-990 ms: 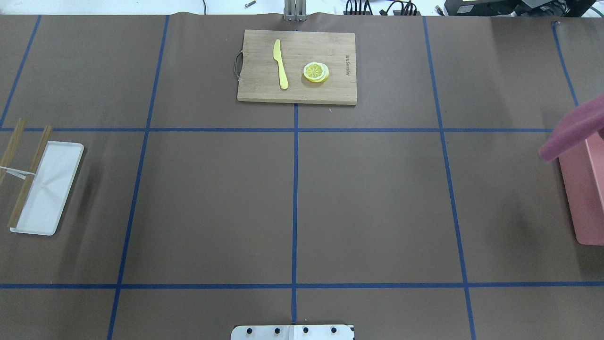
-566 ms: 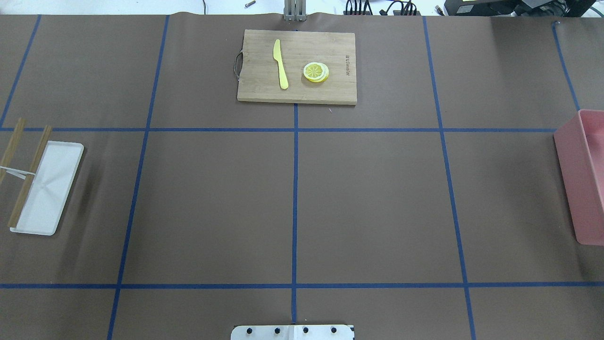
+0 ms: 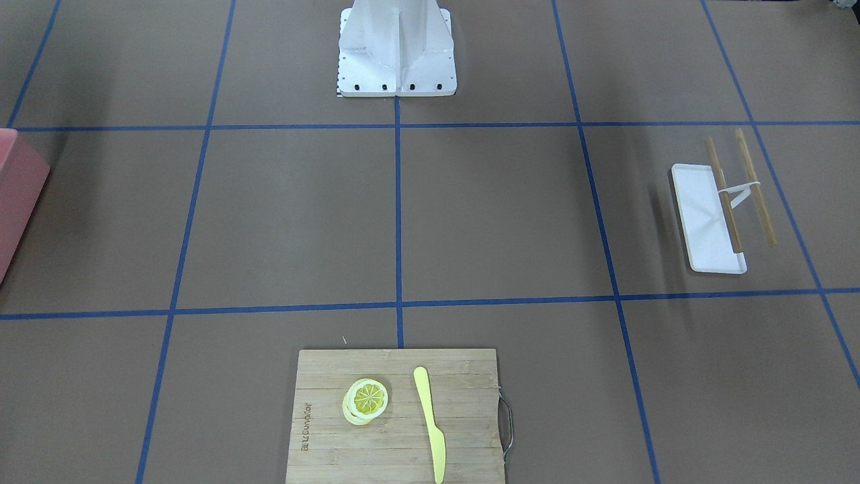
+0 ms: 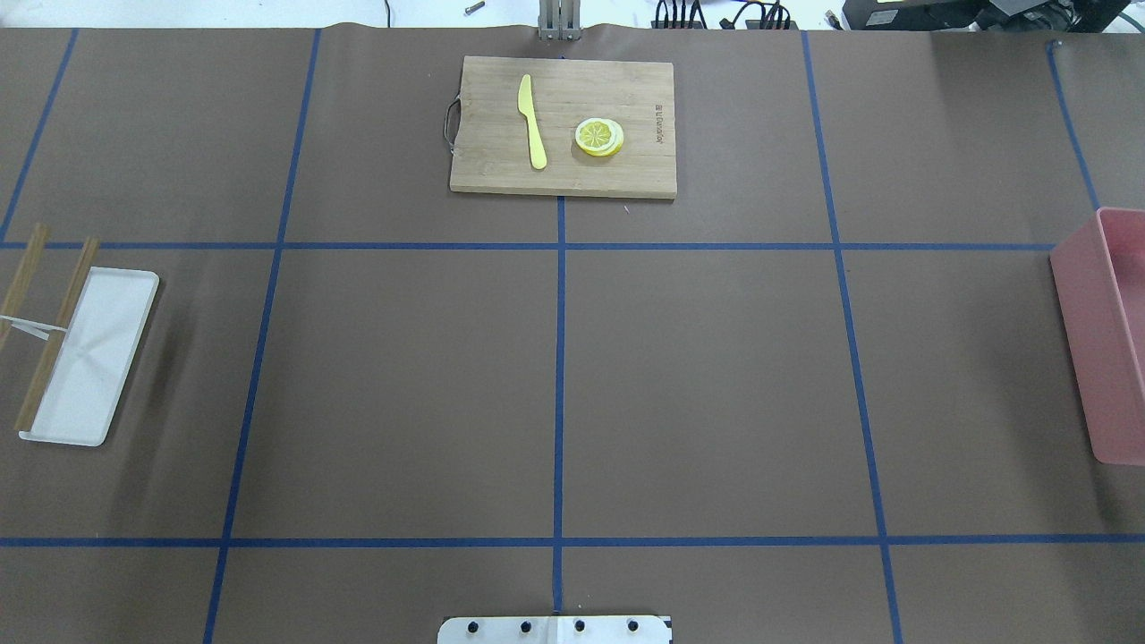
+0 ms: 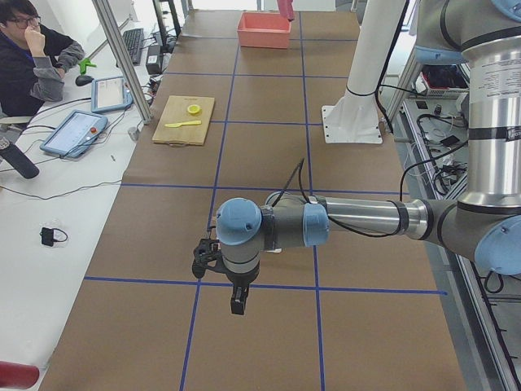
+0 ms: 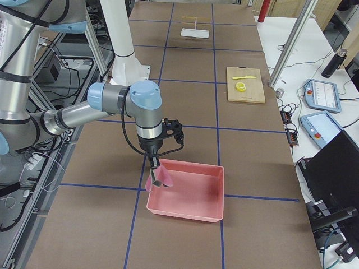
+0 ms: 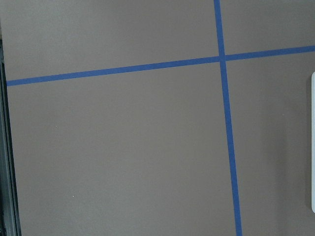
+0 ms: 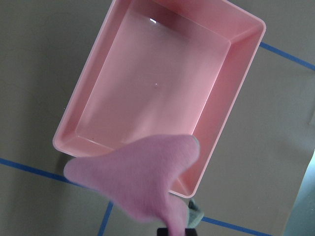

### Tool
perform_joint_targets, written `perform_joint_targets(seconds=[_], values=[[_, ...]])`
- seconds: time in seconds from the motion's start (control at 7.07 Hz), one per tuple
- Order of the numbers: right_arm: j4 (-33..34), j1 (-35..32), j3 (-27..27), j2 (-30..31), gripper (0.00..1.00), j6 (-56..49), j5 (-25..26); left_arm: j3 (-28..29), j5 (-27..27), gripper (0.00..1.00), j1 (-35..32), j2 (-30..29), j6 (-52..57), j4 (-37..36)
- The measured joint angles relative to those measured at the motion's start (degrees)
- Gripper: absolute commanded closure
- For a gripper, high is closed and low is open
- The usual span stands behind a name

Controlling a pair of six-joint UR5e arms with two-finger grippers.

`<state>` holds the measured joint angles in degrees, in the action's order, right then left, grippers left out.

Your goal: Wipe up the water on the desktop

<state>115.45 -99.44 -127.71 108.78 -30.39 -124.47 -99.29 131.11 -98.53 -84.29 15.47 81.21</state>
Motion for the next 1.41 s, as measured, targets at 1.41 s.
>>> perform_joint_targets(seconds=[1.41], values=[[-13.62, 0.70, 21.50, -9.70, 0.00, 4.41, -4.74, 0.22, -0.06, 0.01, 0.00, -0.18, 0.00, 0.14]])
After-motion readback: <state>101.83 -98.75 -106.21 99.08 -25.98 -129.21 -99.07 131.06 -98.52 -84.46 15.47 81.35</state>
